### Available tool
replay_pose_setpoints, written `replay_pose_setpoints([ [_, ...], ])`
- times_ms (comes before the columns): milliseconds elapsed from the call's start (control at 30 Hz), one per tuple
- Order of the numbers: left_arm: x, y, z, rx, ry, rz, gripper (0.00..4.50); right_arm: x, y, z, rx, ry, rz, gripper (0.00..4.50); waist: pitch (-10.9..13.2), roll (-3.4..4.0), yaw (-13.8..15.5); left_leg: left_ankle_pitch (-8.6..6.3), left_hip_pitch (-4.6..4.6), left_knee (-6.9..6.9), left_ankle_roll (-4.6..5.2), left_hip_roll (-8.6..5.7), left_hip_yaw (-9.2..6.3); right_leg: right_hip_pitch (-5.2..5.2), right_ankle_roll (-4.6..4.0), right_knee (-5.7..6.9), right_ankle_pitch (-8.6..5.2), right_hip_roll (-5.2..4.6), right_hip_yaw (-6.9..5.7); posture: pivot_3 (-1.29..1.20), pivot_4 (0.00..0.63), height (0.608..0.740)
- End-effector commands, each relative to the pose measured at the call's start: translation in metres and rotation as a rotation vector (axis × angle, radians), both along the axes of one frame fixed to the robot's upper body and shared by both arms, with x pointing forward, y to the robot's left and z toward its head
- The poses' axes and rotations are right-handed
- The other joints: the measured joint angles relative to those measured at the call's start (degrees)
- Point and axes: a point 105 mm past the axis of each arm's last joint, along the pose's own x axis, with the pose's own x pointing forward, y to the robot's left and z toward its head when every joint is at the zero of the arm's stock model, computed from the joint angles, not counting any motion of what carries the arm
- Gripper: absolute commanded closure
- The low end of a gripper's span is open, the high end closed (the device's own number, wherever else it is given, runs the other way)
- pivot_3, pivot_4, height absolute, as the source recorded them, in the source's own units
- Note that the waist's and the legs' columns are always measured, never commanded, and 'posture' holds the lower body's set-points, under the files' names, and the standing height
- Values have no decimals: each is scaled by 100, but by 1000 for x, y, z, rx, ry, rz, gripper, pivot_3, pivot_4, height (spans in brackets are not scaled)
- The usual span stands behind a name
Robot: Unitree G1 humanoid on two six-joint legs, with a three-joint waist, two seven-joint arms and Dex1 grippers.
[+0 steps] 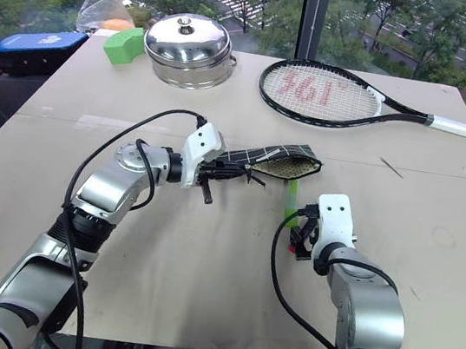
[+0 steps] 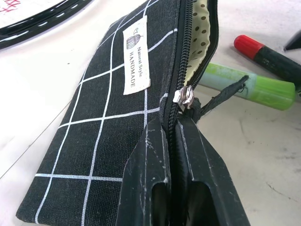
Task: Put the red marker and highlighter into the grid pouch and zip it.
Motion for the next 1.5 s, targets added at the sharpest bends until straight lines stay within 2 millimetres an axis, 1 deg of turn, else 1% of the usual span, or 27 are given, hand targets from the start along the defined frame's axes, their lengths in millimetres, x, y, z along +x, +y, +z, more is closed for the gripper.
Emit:
replay_pose_setpoints([
  [33, 1, 2, 15, -14, -55, -6, 4500, -2, -19, -10, -64, 39, -85, 2575, -3, -4, -4, 0, 1, 0, 0, -1, 1, 2, 0, -1, 0, 0, 0, 0, 150, 740],
  [67, 1, 2, 15, -14, -55, -6, 4500, -3, -21, -10, -70, 37, -84, 3125, -6, -9, -4, 0, 1, 1, 1, -1, 1, 3, 0, -2, 0, 0, 0, 0, 150, 740],
  [100, 1, 2, 15, -13, -55, -7, 4500, -4, -24, -10, -87, 36, -81, 3359, -9, -14, -4, -1, 2, 1, 1, -2, 1, 3, 0, -1, 0, 0, 1, 0, 150, 740],
  [167, 0, 2, 15, -12, -56, -7, 4500, -7, -29, -11, -117, 37, -71, 4165, -14, -20, -8, -2, 2, 2, 3, -2, -1, 4, 1, -2, 0, 0, 2, 0, 150, 740],
  [200, 0, 1, 15, -13, -56, -7, 4500, -9, -30, -12, -125, 38, -61, 4477, -15, -21, -8, -3, 3, 2, 5, -3, -1, 5, 1, -2, -1, 2, 6, 0, 150, 740],
  [433, -2, -2, 12, -21, -53, -9, 4500, -17, -40, -15, -170, 50, -36, 4477, -11, -13, -16, -1, 1, -4, 2, -1, -10, 4, 0, -1, -1, 8, 9, 0, 150, 740],
  [500, -2, -3, 12, -25, -52, -9, 4500, -18, -38, -15, -137, 53, -29, 4477, -11, -13, -16, -2, 0, -5, 3, -1, -13, 4, 1, -2, -1, 10, 9, 0, 150, 740],
  [600, -3, -4, 11, -31, -50, -7, 4500, -9, -36, -2, -39, 4, -85, 3714, -11, -14, -15, -11, 0, -5, 19, 0, -13, 4, 1, -3, -2, 10, 8, 0, 150, 740],
  [667, -3, -3, 11, -35, -48, -2, 4500, -1, -35, 15, 8, -65, -112, 2796, -2, 1, -19, -13, 0, -4, 21, 0, -11, 2, 1, -2, -1, 11, 8, 0, 150, 740],
  [700, -3, -3, 11, -36, -48, -1, 4500, 1, -36, 19, 20, -82, -119, 2103, -1, 2, -19, -13, 0, -4, 22, 0, -9, 1, 1, -2, -1, 10, 9, 0, 150, 740],
  [733, -3, -3, 11, -37, -47, 1, 4500, 4, -31, 29, 54, -122, -101, 1839, 0, 3, -20, -12, 0, -4, 21, 0, -8, 1, 1, -1, -1, 10, 9, 0, 150, 740],
  [767, -3, -3, 11, -38, -47, 3, 4500, 4, -25, 36, 91, -147, -67, 1314, 0, 3, -18, -13, 0, -4, 22, 0, -9, 1, 1, -1, -1, 10, 8, 0, 150, 740],
  [800, -4, -2, 11, -38, -47, 4, 4500, 3, -16, 41, 116, -166, -9, 971, 0, 4, -11, -12, 0, -4, 21, -1, -10, 1, 1, -1, -1, 10, 8, 0, 150, 740],
  [867, -5, -2, 10, -38, -45, 3, 4500, 1, -8, 44, 116, -177, 43, 971, 0, 4, -10, -4, -2, -6, 7, -1, -14, 1, 1, -3, -1, 10, 7, 0, 150, 740],
  [933, -5, -3, 10, -38, -44, 3, 4500, 3, -8, 39, 76, -154, 52, 971, 1, 5, -20, -4, -3, -6, 6, -1, -14, 1, 1, -3, -1, 10, 8, 0, 150, 740],
  [1033, -5, -3, 10, -39, -44, 2, 4500, 3, -12, 26, -13, -101, 68, 971, 1, 6, -17, -5, -2, -6, 8, -2, -9, 1, 1, -4, -1, 9, 7, 0, 150, 740],
  [1100, -6, -4, 10, -39, -44, 1, 4500, 3, -13, 21, -36, -80, 72, 971, 1, 5, -17, -9, -2, -5, 15, -3, -8, 1, 0, -4, -1, 7, 8, 0, 150, 740],
  [1200, -7, -3, 9, -35, -45, -1, 4500, 1, -17, 2, -119, -2, 88, 971, 1, 6, -23, -12, 0, -5, 21, -2, -8, 1, 1, -4, -1, 8, 9, 0, 150, 740],
  [1233, -7, -3, 9, -35, -45, -2, 4500, 0, -18, -2, -122, 21, 91, 1200, 1, 6, -20, -12, -1, -5, 21, -2, -9, 1, 1, -4, -1, 8, 9, 0, 150, 740],
  [1300, -8, -3, 9, -35, -45, -3, 4500, -2, -17, -9, -108, 50, 95, 1811, -1, 3, -10, -12, -2, -6, 20, -1, -14, 2, 0, -4, -1, 9, 9, 0, 150, 740],
  [1367, -8, -4, 9, -34, -45, -5, 4500, -3, -15, -10, -83, 60, 93, 2744, -1, 3, -6, -12, -3, -5, 20, -2, -15, 3, 0, -5, -1, 8, 8, 0, 150, 740],
  [1400, -8, -4, 9, -34, -45, -6, 4500, -2, -15, -9, -77, 59, 92, 3470, -2, 1, -7, -12, -1, -4, 21, -2, -10, 3, 1, -4, -1, 8, 8, 0, 150, 740],
  [1433, -8, -4, 9, -34, -44, -6, 4500, -2, -17, -8, -76, 54, 91, 3758, -3, 0, -7, -13, -2, -4, 22, -2, -10, 3, 1, -5, -1, 8, 8, 0, 150, 740],
  [1467, -8, -4, 9, -35, -44, -7, 4500, -2, -19, -6, -80, 47, 89, 4189, -3, 0, -3, -13, -1, -3, 23, -2, -9, 4, 1, -5, -1, 7, 8, 0, 150, 740],
  [1500, -8, -4, 9, -35, -43, -8, 4500, -2, -21, -4, -87, 38, 88, 4245, -2, 1, -1, -14, -2, -2, 24, -3, -10, 4, 1, -5, -1, 7, 8, 0, 150, 740],
])
